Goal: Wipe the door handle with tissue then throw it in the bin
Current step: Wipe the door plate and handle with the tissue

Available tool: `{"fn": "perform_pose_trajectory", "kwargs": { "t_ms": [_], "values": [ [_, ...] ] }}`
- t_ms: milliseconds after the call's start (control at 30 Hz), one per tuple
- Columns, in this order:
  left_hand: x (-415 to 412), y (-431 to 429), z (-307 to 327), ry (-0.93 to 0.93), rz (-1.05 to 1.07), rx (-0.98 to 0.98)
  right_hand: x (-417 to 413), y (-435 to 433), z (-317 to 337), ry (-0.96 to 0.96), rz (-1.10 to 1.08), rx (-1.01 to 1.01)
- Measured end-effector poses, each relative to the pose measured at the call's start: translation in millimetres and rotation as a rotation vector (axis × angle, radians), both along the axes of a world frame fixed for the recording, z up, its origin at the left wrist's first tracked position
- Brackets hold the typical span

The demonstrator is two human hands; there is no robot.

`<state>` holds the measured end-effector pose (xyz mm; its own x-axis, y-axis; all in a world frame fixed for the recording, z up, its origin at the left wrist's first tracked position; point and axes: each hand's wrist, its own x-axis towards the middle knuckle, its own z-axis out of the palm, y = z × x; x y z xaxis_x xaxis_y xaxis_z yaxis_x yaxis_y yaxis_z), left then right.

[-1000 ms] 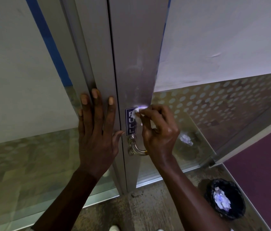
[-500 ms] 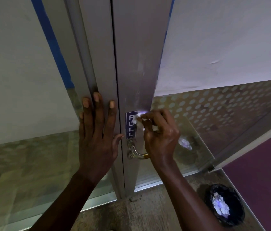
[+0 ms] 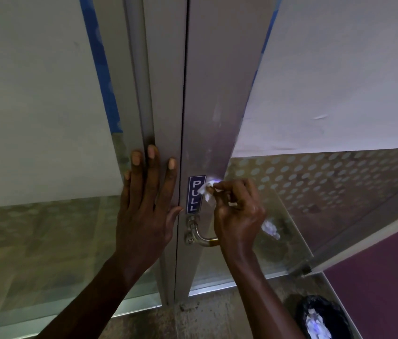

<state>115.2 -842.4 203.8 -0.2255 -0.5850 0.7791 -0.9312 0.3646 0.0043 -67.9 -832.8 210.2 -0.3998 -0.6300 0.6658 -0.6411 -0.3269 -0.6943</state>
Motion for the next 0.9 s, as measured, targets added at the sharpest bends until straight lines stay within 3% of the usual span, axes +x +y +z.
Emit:
{"fn": "perform_pose_trajectory", "kwargs": {
  "t_ms": [167, 400, 633, 900],
  "values": [
    [0.4, 0.7, 0.0, 0.000, 0.004, -0.003, 8.3, 10.6, -22.6, 0.017, -0.010, 0.153],
    [-0.6, 2.1, -0.3, 0.004, -0.007, 0.015, -7.5, -9.9, 25.9, 0.035, -0.024, -0.098],
    [-0.7, 2.5, 0.4, 0.009, -0.003, 0.015, -0.4, 7.1, -30.3, 0.053, -0.024, 0.155],
    [-3.9, 3.8, 0.0, 0.020, 0.011, 0.049, -12.5, -10.5, 16.2, 0.030, -0.009, -0.094]
  ]
}}
